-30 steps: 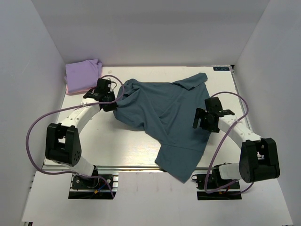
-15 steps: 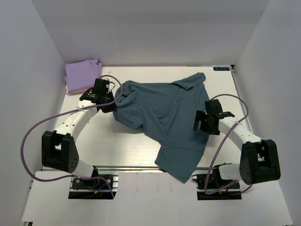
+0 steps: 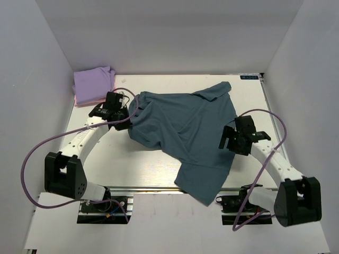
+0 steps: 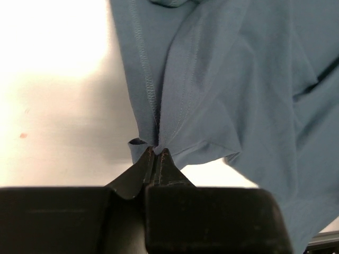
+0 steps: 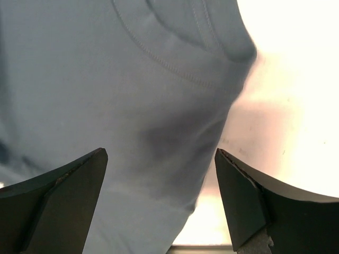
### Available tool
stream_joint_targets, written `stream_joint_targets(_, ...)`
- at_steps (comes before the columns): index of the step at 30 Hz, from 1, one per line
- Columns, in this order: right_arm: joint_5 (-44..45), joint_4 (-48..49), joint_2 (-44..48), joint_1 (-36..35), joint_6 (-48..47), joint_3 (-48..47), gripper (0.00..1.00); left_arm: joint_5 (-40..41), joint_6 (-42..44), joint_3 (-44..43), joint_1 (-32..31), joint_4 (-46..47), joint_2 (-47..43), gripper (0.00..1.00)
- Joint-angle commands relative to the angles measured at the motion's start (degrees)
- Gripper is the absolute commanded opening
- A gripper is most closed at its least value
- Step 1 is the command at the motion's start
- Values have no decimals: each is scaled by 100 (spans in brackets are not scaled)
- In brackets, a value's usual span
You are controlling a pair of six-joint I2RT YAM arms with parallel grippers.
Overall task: Fold and stack the t-shirts
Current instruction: Flatten out the tshirt
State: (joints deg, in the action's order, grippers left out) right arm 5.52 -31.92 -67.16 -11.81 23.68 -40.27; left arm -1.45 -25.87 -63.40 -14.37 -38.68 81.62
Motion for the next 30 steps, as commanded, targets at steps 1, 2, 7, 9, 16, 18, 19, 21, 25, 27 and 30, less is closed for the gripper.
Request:
stream_joint_targets(1,-314,-568,396,-32,382,212,87,311,-103,135,-13,-131,-419,0)
stream_joint_targets(2,-323,-596,518,-32,478,334,87,373,-172,135,-13,-131,-419,0)
stream_joint_targets(7,-429,-596,528,-49,646,713,85,488,-243,135,-13,-272,-472,0)
stream_joint_targets(9,-490,-517,449,-32,751,898,85,488,-243,135,-13,-272,-472,0)
stream_joint_targets(16,-841,1,317,-84,892,1390,56,550,-357,135,-13,-378,-472,0)
stream_joint_targets(18,-1149,160,335,-84,901,1391,27,550,-358,82,-13,-378,-472,0)
stream_joint_targets(19,-1202,160,361,-93,875,1303,4,550,-358,30,-13,-438,-472,0)
stream_joint_targets(21,-1238,11,527,-102,822,1049,0,550,-358,-32,-13,-500,-472,0)
stream_joint_targets(25,-363,-226,1107,-49,673,-197,0,637,-358,-348,-13,-571,-534,0)
stream_joint_targets(27,505,-384,1161,-58,752,-620,0,698,-358,-532,65,-781,-534,0)
stream_joint_targets(30,1394,-473,1161,-23,770,-1517,0,1058,-358,-1286,66,-1131,-534,0)
